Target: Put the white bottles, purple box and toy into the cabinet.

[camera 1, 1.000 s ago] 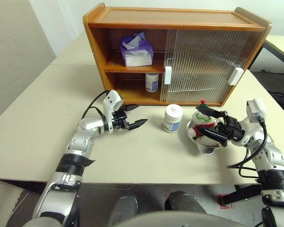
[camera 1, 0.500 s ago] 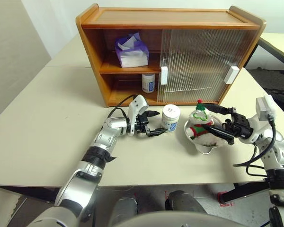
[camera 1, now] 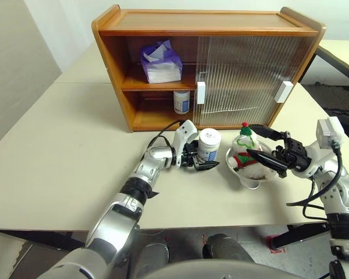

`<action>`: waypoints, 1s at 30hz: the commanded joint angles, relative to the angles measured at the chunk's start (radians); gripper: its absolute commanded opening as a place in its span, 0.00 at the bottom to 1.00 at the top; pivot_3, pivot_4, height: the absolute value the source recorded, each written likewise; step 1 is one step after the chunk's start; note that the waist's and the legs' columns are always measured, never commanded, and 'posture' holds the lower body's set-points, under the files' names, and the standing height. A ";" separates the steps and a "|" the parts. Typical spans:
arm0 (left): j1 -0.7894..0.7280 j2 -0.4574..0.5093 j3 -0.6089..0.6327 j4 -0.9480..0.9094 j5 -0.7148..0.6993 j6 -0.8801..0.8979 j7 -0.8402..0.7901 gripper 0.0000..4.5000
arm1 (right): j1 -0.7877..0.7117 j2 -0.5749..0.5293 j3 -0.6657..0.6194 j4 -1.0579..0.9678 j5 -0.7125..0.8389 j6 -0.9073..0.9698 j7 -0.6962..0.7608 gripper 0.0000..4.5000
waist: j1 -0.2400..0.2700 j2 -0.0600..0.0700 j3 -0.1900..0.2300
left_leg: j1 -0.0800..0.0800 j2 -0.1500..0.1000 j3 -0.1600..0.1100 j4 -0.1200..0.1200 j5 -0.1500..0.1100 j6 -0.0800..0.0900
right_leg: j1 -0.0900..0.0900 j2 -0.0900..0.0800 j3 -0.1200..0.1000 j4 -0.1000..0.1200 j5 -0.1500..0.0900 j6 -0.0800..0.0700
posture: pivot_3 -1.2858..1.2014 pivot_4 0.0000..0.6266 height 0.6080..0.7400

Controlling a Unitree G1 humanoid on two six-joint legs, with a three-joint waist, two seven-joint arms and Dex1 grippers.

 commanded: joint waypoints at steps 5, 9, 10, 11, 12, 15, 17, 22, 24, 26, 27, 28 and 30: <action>0.010 0.017 0.044 -0.010 0.005 -0.016 0.087 0.71 | -0.001 0.002 0.009 0.005 -0.009 -0.001 0.003 1.00 | -0.002 0.000 0.000 | -0.001 -0.001 0.000 0.000 0.000 0.000 | 0.000 0.000 0.001 -0.001 -0.001 0.001 | 0.44 0.02 1.00; 0.057 0.056 0.121 -0.105 -0.003 -0.033 0.227 0.71 | -0.005 0.009 0.019 0.005 -0.014 -0.001 0.001 1.00 | -0.015 0.000 0.000 | -0.001 -0.001 0.000 -0.001 0.000 0.000 | -0.001 0.000 0.001 -0.001 -0.001 0.001 | 0.45 0.02 1.00; 0.067 0.066 0.139 -0.127 0.003 -0.035 0.269 0.71 | -0.006 0.010 0.021 0.005 -0.015 0.000 0.001 1.00 | -0.018 0.000 0.001 | -0.001 -0.001 0.000 -0.001 0.000 0.000 | -0.001 0.000 0.001 -0.001 -0.001 0.001 | 0.45 0.02 1.00; 0.073 0.076 0.151 -0.147 0.010 -0.031 0.302 0.71 | -0.007 0.011 0.023 0.006 -0.016 0.001 0.002 1.00 | -0.018 0.000 0.001 | -0.001 -0.001 0.000 -0.001 0.000 0.000 | -0.001 0.000 0.001 -0.001 -0.001 0.001 | 0.45 0.02 1.00; 0.075 0.083 0.161 -0.161 0.014 -0.024 0.329 0.71 | -0.009 0.011 0.025 0.008 -0.017 0.001 0.003 1.00 | -0.017 -0.001 0.001 | -0.001 -0.001 0.000 -0.001 0.000 0.000 | -0.002 0.000 0.001 -0.001 -0.001 0.001 | 0.45 0.02 1.00; 0.063 0.095 0.178 -0.181 0.025 -0.007 0.398 0.71 | -0.020 0.013 0.033 0.019 -0.022 0.002 0.004 1.00 | -0.010 -0.001 0.001 | -0.003 -0.001 0.000 -0.001 0.000 0.000 | -0.002 0.000 0.001 -0.001 -0.001 0.001 | 0.46 0.02 1.00; 0.048 0.099 0.186 -0.174 0.036 -0.001 0.441 0.71 | -0.029 0.016 0.038 0.024 -0.024 0.002 0.004 1.00 | -0.001 -0.001 0.001 | -0.004 -0.001 0.000 -0.001 0.000 0.000 | -0.002 0.000 0.001 -0.002 -0.001 0.001 | 0.46 0.02 1.00; -0.001 0.103 0.230 -0.114 0.041 0.050 0.550 0.71 | -0.040 0.015 0.042 0.031 -0.025 0.004 0.009 1.00 | 0.013 -0.002 0.002 | -0.005 -0.001 -0.001 -0.001 0.000 0.000 | -0.003 0.000 0.001 -0.002 -0.001 0.001 | 0.46 0.02 1.00; -0.023 0.104 0.237 -0.080 0.048 0.043 0.580 0.71 | -0.039 0.011 0.041 0.035 -0.025 0.002 0.014 1.00 | 0.015 -0.002 0.002 | -0.005 -0.001 -0.001 -0.001 0.000 0.000 | -0.003 0.000 0.001 -0.002 0.001 -0.001 | 0.46 0.02 1.00; -0.046 0.099 0.241 -0.040 0.053 0.029 0.605 0.71 | -0.037 0.011 0.042 0.036 -0.025 0.000 0.016 1.00 | 0.016 -0.002 0.002 | -0.005 -0.002 -0.001 -0.001 0.000 0.000 | -0.003 0.000 0.001 -0.003 0.001 -0.002 | 0.46 0.01 1.00; -0.061 0.095 0.241 -0.014 0.056 0.022 0.614 0.71 | -0.036 0.011 0.042 0.036 -0.026 -0.001 0.017 1.00 | 0.017 -0.002 0.002 | -0.005 -0.002 -0.001 -0.001 0.000 0.000 | -0.003 0.000 0.001 -0.003 0.001 -0.002 | 0.46 0.01 1.00; -0.071 0.093 0.241 0.006 0.058 0.017 0.619 0.71 | -0.035 0.012 0.043 0.037 -0.026 -0.002 0.018 1.00 | 0.017 -0.003 0.002 | -0.005 -0.002 -0.001 -0.001 0.000 0.000 | -0.003 0.000 0.001 -0.003 0.001 -0.002 | 0.46 0.01 1.00; -0.097 0.086 0.243 0.048 0.058 0.008 0.634 0.71 | -0.035 0.012 0.043 0.038 -0.027 -0.004 0.019 1.00 | 0.018 -0.002 0.002 | -0.005 -0.002 -0.001 -0.001 0.000 0.000 | -0.003 0.000 0.001 -0.003 0.001 -0.002 | 0.46 0.01 1.00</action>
